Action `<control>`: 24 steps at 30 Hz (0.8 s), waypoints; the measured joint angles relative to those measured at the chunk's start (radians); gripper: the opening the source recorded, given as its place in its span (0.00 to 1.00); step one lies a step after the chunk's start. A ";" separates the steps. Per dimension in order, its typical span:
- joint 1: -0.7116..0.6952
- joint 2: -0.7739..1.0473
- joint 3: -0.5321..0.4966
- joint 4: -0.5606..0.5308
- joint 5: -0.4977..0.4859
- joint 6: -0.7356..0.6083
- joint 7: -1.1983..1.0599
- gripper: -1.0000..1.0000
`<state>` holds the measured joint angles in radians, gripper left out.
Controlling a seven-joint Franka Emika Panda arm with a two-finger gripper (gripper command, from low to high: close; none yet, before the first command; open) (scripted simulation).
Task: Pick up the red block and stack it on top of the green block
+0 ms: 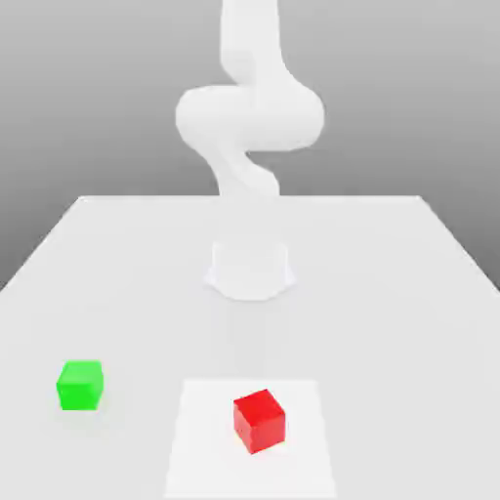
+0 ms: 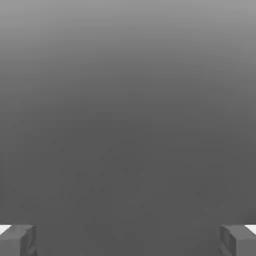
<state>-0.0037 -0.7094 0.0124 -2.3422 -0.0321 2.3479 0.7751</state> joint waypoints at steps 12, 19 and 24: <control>0.009 0.448 -0.011 -0.206 -0.099 0.234 -0.165 0.50; 0.027 0.696 -0.018 -0.326 -0.026 0.374 -0.354 0.50; 0.025 0.871 -0.005 -0.345 0.031 0.505 -0.433 0.50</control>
<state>0.0208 0.1616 0.0078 -2.6870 -0.0007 2.8526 0.3421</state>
